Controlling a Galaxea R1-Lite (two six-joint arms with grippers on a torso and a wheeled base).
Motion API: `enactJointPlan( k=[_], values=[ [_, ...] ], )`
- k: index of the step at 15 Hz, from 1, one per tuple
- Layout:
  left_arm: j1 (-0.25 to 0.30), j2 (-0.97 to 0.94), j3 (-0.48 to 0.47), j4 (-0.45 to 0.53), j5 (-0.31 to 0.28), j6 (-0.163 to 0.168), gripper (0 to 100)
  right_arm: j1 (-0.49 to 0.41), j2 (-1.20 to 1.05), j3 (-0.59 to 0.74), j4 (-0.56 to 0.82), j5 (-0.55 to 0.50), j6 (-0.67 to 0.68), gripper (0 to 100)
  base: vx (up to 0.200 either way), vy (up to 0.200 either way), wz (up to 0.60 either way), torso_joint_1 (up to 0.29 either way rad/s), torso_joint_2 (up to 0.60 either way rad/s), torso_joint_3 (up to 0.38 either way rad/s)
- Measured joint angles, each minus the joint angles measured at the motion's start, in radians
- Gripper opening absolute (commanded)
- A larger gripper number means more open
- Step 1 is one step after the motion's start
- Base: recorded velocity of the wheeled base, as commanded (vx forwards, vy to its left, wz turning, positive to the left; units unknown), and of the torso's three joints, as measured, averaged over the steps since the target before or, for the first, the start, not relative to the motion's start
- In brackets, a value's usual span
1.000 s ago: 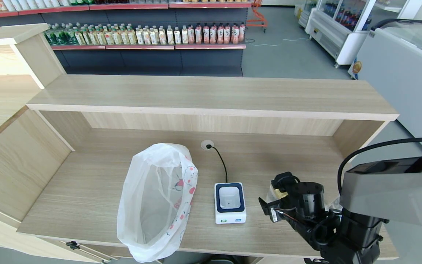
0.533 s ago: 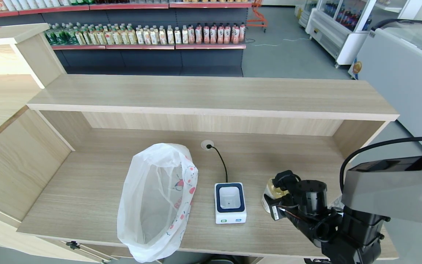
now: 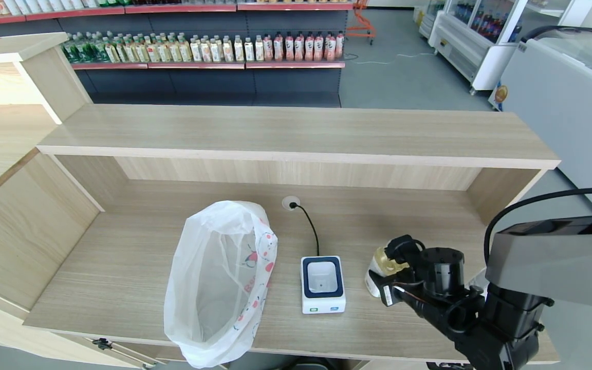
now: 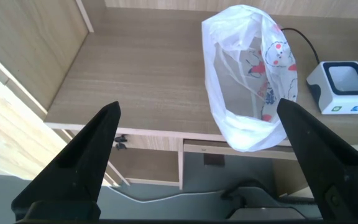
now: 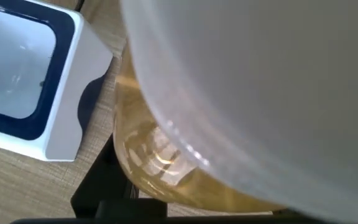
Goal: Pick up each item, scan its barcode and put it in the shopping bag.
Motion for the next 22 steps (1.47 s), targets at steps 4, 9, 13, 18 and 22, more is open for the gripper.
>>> enactJointPlan(
  k=[4, 9, 13, 18, 22],
  values=[
    [0.000, 0.000, 0.000, 0.000, 0.000, 0.000, 100, -0.050, -0.179, -0.039, 0.316, 0.284, 0.076, 0, 0.000, 0.000, 0.00, 0.000, 0.00, 0.000],
    [0.000, 0.000, 0.000, 0.000, 0.000, 0.000, 100, -0.104, -0.392, -0.127, 0.540, 0.651, 0.201, 0, 0.000, 0.000, 0.00, 0.000, 0.00, 0.000],
    [0.000, 0.000, 0.000, 0.000, 0.000, 0.000, 100, -0.055, -0.486, -0.121, 0.618, 0.763, 0.286, 0, 0.000, 0.000, 0.00, 0.000, 0.00, 0.000],
    [0.000, 0.000, 0.000, 0.000, 0.000, 0.000, 100, 0.024, -0.529, -0.098, 0.624, 0.885, 0.349, 0, 0.000, 0.000, 0.00, 0.000, 0.00, 0.000],
    [0.000, 0.000, 0.000, 0.000, 0.000, 0.000, 100, 0.053, -0.538, -0.100, 0.620, 1.034, 0.366, 0, 0.000, 0.000, 0.00, 0.000, 0.00, 0.000]
  ],
)
